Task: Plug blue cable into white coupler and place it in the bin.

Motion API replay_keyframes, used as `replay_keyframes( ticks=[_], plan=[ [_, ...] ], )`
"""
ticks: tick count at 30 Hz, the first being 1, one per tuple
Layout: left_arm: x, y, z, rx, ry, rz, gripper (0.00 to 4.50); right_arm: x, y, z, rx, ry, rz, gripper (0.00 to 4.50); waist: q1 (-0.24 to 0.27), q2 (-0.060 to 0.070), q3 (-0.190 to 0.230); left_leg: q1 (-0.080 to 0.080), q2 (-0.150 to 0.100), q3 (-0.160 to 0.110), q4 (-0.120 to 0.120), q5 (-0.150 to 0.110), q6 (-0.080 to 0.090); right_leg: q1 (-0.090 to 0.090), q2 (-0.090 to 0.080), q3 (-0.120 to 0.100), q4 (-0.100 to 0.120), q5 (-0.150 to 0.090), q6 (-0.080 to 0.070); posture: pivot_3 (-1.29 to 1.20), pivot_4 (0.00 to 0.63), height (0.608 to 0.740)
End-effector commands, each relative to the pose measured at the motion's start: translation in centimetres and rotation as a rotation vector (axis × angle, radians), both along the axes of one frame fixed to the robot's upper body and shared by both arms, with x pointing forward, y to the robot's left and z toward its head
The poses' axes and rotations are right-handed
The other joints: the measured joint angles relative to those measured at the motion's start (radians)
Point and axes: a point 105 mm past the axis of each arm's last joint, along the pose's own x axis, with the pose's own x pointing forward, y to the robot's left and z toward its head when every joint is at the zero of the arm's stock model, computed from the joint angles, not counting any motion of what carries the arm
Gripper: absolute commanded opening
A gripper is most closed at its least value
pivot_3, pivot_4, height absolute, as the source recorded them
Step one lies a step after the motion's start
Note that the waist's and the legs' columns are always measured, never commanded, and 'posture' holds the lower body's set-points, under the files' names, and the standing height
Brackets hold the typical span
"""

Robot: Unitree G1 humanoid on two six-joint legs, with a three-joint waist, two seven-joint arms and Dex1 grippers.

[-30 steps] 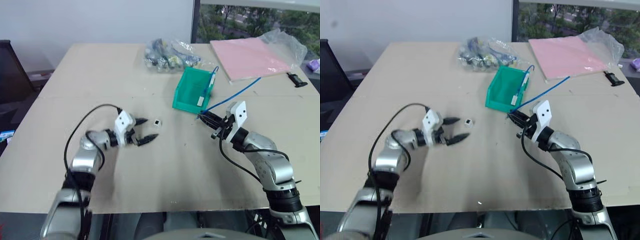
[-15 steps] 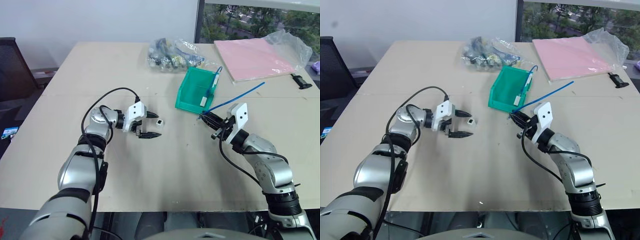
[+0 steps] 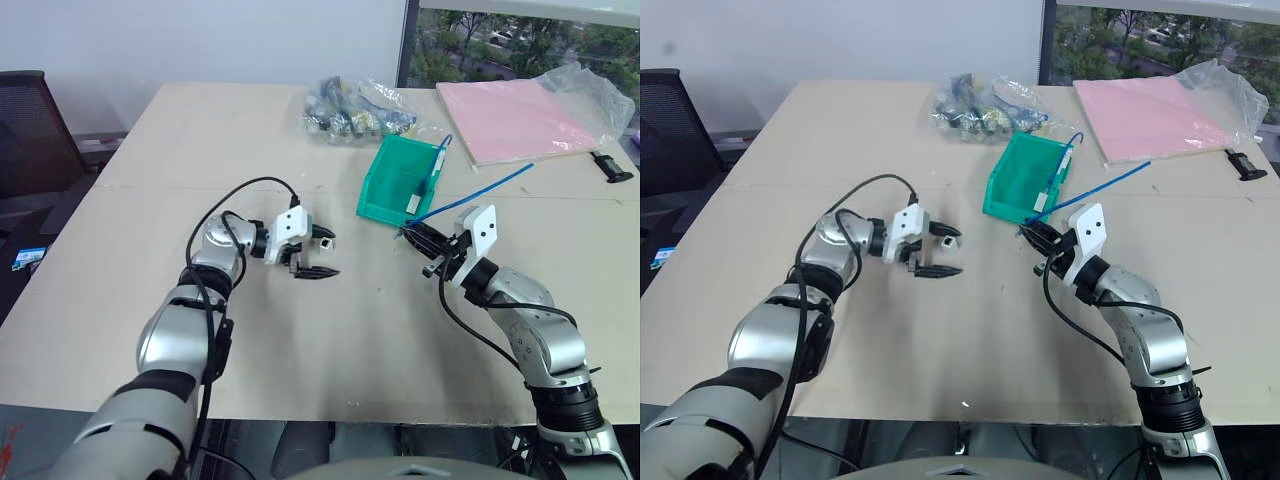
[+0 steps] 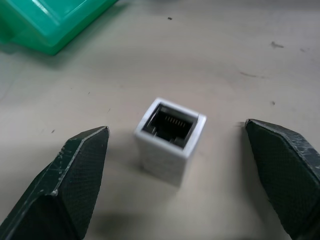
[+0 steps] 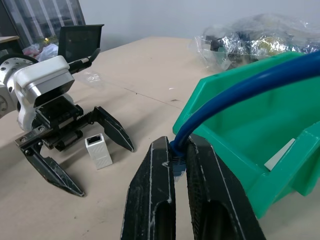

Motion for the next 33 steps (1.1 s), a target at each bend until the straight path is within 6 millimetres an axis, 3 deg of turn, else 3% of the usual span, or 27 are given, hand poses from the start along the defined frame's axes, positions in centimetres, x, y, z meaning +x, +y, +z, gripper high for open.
replay_keyframes(
  ticks=[1,4,8,9,15,20,28,33],
  plan=[
    [-1.4,-0.3,-2.6,0.057,0.093,-0.046,3.93,-0.1,0.0,1.7,0.016,-0.072,0.001,0.0,0.0,0.0,0.0,0.0,0.0,0.0,0.0,0.0,0.0,0.0,0.0,0.0,0.0,0.0,0.0,0.0,0.15,0.739],
    [-1.2,-0.2,-2.5,0.063,0.084,-0.029,2.83,-0.1,-0.1,1.7,0.016,-0.073,0.002,0.0,-0.002,0.0,0.0,0.0,0.0,0.0,0.0,0.0,0.0,0.0,0.0,0.0,0.0,0.0,0.0,0.0,0.15,0.739],
    [-1.1,0.0,-2.5,0.068,0.079,-0.02,0.92,0.0,0.0,1.7,0.015,-0.074,0.003,0.0,-0.01,0.0,0.0,0.0,0.0,-0.001,0.0,0.0,0.0,0.0,0.0,0.0,0.0,0.0,0.0,0.0,0.15,0.739],
    [-1.1,0.1,-2.5,0.067,0.081,-0.019,0.77,0.0,0.0,1.7,0.015,-0.074,0.004,0.0,-0.011,0.0,0.0,0.0,0.0,-0.001,0.0,0.0,0.0,0.0,0.0,0.0,0.0,0.0,0.0,0.0,0.15,0.739],
    [-1.6,0.3,-2.8,0.051,0.1,-0.031,0.79,0.2,0.3,1.9,0.015,-0.081,0.017,0.0,-0.023,0.0,0.0,0.0,0.0,-0.001,0.0,0.0,0.0,0.0,0.0,0.0,0.001,0.0,0.0,0.0,0.15,0.739],
    [-2.2,-0.8,-3.6,-0.022,0.146,-0.023,0.79,-0.2,1.7,2.1,0.001,-0.098,0.084,0.0,-0.028,0.0,0.0,0.0,0.0,-0.002,0.0,0.0,-0.001,0.0,0.0,0.0,0.001,0.0,0.0,0.0,0.15,0.739],
    [-3.5,-6.4,-4.7,-0.134,0.162,0.01,0.79,-1.2,4.1,1.1,-0.092,-0.083,0.23,0.0,-0.015,0.006,-0.005,0.001,-0.001,-0.011,0.003,0.0,0.0,0.004,-0.001,-0.004,0.001,0.0,0.0,0.0,0.15,0.739],
    [-3.8,-7.5,-5.0,-0.121,0.173,0.044,0.79,-1.1,5.0,0.7,-0.108,-0.053,0.266,0.0,0.001,0.009,-0.007,0.002,-0.002,-0.016,0.007,0.0,0.001,0.008,-0.001,-0.008,0.001,0.0,0.0,0.0,0.15,0.739]
  ],
)
